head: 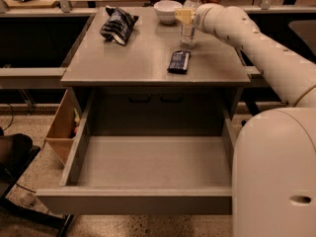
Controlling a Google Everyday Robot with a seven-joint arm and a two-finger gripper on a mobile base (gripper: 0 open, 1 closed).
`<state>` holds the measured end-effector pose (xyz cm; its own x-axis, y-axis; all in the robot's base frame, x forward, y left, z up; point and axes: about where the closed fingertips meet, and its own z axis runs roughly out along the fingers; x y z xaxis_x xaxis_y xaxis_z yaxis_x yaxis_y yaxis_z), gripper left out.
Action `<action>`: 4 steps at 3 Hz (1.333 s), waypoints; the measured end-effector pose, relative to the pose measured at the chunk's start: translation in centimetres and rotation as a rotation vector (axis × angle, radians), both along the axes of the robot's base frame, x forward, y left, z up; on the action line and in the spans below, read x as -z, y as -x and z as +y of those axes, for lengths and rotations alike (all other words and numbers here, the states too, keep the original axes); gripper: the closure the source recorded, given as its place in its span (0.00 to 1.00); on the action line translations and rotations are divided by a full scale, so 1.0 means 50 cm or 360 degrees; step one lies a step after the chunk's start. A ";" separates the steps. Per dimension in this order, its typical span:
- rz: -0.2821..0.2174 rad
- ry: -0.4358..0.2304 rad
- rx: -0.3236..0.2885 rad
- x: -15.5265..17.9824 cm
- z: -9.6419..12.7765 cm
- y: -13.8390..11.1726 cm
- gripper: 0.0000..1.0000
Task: Pick blue plastic bottle from top drawer and place on counter
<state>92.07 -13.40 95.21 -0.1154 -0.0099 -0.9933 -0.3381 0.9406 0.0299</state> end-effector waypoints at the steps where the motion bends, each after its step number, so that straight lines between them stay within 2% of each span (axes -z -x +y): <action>1: -0.0002 0.0000 -0.0004 -0.001 0.000 0.002 0.00; 2: -0.0041 -0.0006 -0.0076 -0.023 -0.003 0.030 0.00; 3: -0.0121 0.0060 -0.0171 -0.087 -0.079 0.114 0.00; 4: -0.0149 0.0276 -0.0301 -0.127 -0.157 0.254 0.00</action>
Offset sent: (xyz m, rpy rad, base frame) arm -0.0445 -0.0126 0.0314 0.0103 -0.0731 0.1244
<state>79.38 -21.23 101.53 -0.0031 -0.1936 -0.9811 -0.5019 0.8489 -0.1659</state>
